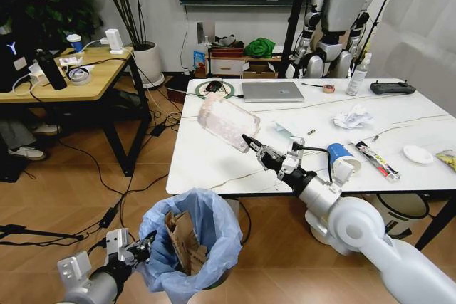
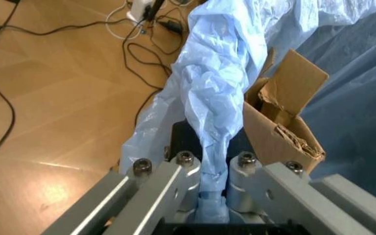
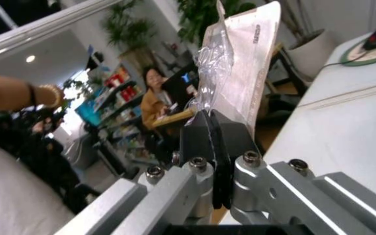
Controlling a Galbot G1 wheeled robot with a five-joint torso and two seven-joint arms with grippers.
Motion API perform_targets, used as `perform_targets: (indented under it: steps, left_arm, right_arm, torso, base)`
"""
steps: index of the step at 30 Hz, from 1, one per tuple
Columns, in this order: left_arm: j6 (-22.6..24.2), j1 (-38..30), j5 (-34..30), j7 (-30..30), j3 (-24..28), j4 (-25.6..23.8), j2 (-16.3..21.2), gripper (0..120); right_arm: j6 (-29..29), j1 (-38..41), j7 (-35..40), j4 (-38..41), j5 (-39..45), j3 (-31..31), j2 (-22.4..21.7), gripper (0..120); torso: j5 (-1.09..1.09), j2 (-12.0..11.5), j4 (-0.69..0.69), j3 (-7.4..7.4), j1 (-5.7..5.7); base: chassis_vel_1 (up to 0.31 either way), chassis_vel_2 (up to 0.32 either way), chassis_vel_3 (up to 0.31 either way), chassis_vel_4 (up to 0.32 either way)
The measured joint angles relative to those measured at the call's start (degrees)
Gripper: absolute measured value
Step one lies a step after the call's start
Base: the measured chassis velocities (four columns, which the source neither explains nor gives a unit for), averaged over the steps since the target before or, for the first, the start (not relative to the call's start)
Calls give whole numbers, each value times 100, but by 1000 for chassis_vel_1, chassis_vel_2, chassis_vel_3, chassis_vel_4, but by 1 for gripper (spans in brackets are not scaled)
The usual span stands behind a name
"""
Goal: Pick up the trash bin and place the trash from the table into it.
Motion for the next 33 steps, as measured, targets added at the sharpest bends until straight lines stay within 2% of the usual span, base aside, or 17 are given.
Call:
perform_targets:
  steps: [5, 15, 22, 33]
  left_arm:
    - [-7, 23, 19, 9, -49, -67, -61, 0]
    - [-19, 80, 53, 44, -107, -184, -196, 0]
    - [-23, 105, 54, 49, -176, -236, -232, 0]
    - [-25, 101, 44, 52, -226, -277, -273, 0]
  right_arm:
    - [24, -12, -201, 333, 9, -259, -409, 0]
    - [30, -58, -596, 541, -23, -687, -863, 0]
    - [31, -48, -825, 568, -143, -1046, -1046, 0]
    - [28, -242, -980, 578, -366, -1193, -1145, 0]
  torso:
    - [0, 0, 1, 0, 0]
    - [0, 0, 1, 0, 0]
    - [0, 0, 1, 0, 0]
    - [0, 0, 1, 0, 0]
  base:
    - [0, 0, 0, 0]
    - [0, 0, 0, 0]
    - [0, 0, 0, 0]
    - [0, 0, 0, 0]
